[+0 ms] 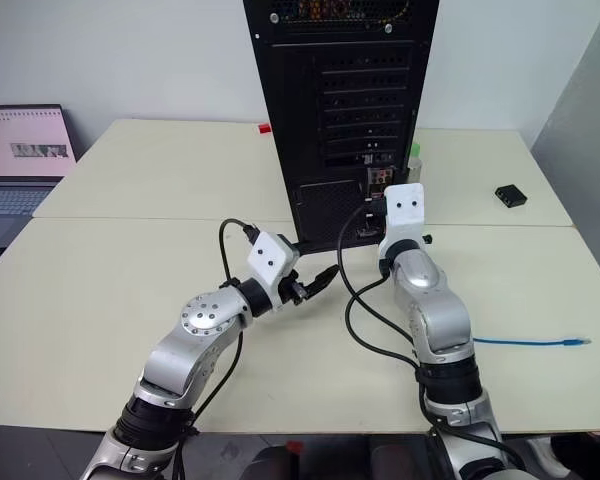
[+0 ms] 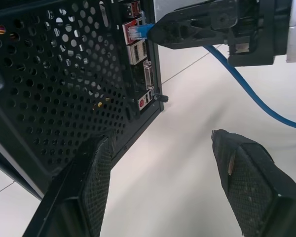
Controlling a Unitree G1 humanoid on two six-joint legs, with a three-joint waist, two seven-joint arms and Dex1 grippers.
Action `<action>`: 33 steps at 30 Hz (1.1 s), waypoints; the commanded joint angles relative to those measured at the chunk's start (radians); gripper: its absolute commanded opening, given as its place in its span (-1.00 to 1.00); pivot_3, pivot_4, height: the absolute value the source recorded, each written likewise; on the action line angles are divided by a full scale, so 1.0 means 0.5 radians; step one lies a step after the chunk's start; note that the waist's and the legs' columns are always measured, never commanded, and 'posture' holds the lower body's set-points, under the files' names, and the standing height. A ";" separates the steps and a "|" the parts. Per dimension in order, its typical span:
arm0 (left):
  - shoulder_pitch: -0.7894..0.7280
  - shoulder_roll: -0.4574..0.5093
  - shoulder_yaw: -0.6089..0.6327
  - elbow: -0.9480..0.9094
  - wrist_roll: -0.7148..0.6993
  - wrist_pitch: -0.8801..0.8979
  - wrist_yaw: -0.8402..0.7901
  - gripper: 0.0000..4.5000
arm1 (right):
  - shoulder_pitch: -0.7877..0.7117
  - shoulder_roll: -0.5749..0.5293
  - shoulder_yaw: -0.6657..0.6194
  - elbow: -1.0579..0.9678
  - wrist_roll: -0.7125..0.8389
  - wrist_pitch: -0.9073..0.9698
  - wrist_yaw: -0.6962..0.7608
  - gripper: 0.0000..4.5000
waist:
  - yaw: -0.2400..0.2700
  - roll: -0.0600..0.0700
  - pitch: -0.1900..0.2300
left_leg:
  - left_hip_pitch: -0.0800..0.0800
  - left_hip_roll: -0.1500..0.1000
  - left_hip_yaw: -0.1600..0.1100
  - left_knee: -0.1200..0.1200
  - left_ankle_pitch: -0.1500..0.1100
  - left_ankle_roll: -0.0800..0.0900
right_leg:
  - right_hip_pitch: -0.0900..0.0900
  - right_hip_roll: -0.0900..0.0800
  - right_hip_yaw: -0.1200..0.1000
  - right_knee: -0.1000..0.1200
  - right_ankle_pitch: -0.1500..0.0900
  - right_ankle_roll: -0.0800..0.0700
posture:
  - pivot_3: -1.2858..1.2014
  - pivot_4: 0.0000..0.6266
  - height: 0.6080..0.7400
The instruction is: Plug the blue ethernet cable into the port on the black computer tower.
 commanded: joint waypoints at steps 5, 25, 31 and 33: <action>-0.027 -0.011 0.020 -0.079 0.028 -0.018 -0.013 0.46 | -0.071 0.041 -0.075 0.002 -0.033 -0.055 -0.017 -1.00 | 0.001 0.000 0.000 | -0.001 0.000 0.000 0.000 0.000 0.000 | 0.000 0.000 0.000 -0.001 0.000 0.000 | 0.03 -0.52 1.00; -0.025 -0.051 0.015 -0.087 0.069 -0.022 -0.007 0.46 | -0.213 0.104 -0.067 0.245 -0.068 -0.113 0.019 -1.00 | -0.044 0.000 0.000 | 0.002 0.001 0.002 0.000 0.000 0.001 | 0.000 0.001 0.003 0.001 0.002 -0.001 | 0.03 -0.52 1.00; -0.016 -0.048 0.023 -0.082 0.080 -0.028 -0.011 0.46 | -0.126 0.068 -0.046 0.162 -0.064 -0.096 0.087 -0.65 | -0.046 0.000 0.000 | 0.002 0.001 0.003 0.000 0.001 0.001 | 0.000 0.001 0.004 0.001 0.002 -0.001 | 0.03 -0.52 1.00; -0.027 -0.038 0.032 -0.062 0.086 -0.037 -0.017 0.46 | -0.077 0.027 -0.035 0.083 -0.059 -0.058 0.128 -0.47 | -0.043 0.000 0.000 | 0.001 0.001 0.001 0.000 0.000 0.001 | 0.000 0.001 0.002 0.000 0.002 -0.001 | 0.03 -0.52 1.00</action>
